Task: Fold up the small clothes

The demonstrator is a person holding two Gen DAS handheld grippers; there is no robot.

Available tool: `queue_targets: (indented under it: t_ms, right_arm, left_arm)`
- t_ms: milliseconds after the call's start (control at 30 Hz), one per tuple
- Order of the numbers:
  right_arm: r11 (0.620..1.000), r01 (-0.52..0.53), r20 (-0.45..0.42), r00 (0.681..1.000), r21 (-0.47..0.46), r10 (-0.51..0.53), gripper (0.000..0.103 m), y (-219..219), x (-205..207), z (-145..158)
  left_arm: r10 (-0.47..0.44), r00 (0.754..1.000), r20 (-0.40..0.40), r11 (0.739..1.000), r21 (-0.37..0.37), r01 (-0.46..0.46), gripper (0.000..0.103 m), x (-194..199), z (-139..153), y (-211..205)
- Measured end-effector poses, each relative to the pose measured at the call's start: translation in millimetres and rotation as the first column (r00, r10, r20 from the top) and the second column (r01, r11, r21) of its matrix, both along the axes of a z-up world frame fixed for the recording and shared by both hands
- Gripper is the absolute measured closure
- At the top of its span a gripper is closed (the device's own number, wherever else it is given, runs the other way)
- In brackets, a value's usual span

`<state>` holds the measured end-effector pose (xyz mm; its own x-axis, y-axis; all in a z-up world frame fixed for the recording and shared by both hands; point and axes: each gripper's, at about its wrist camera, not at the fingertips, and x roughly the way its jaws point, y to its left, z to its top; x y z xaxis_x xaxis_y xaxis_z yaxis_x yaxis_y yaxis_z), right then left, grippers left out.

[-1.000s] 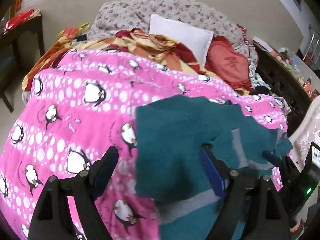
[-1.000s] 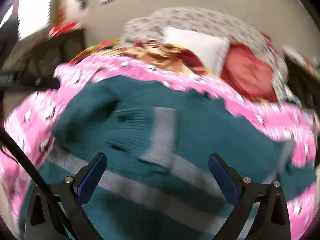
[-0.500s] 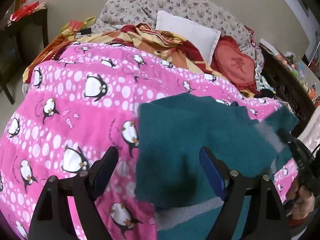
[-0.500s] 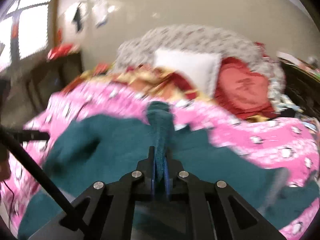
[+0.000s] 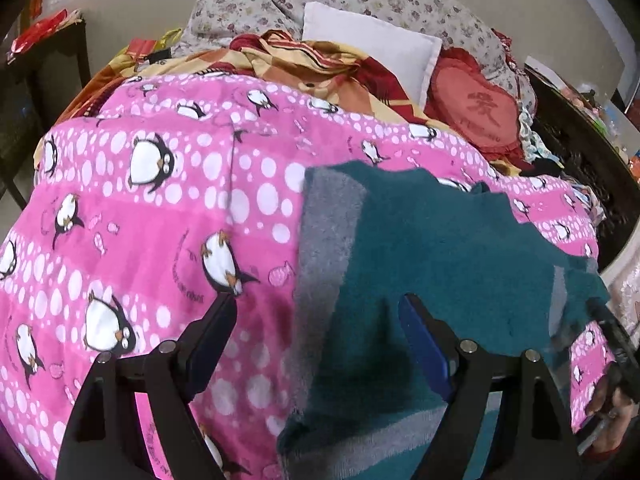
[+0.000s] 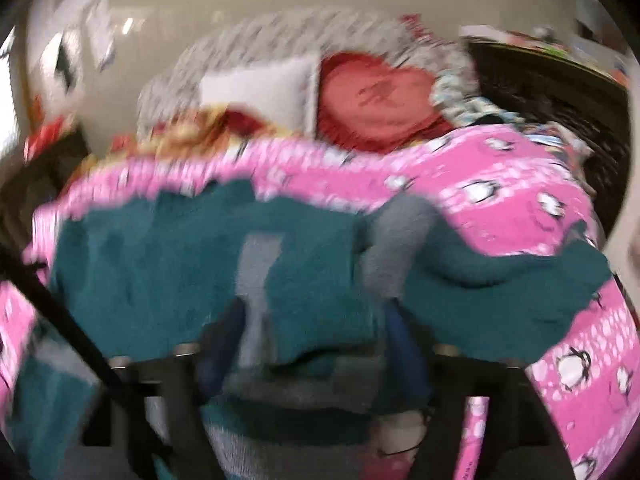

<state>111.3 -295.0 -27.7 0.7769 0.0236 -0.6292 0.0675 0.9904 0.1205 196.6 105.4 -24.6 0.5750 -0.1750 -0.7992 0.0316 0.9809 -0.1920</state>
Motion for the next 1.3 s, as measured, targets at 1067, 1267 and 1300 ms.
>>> queue_targets:
  t_ms: [1067, 1267, 1300]
  right_arm:
    - [0.965, 0.006, -0.001, 1.0, -0.262, -0.006, 0.07, 40, 6, 3]
    - [0.973, 0.072, 0.007, 0.997, -0.218, -0.072, 0.049, 10, 2, 9]
    - [0.98, 0.029, 0.001, 1.0, -0.198, -0.029, 0.049, 13, -1, 8]
  left_arm:
    - [-0.081, 0.997, 0.002, 0.992, 0.096, 0.08, 0.019, -16, -9, -48]
    - [-0.076, 0.997, -0.033, 0.992, 0.099, 0.079, 0.019, -15, -27, -51]
    - [-0.07, 0.997, -0.028, 0.993, 0.09, 0.073, 0.019, -15, -27, -50]
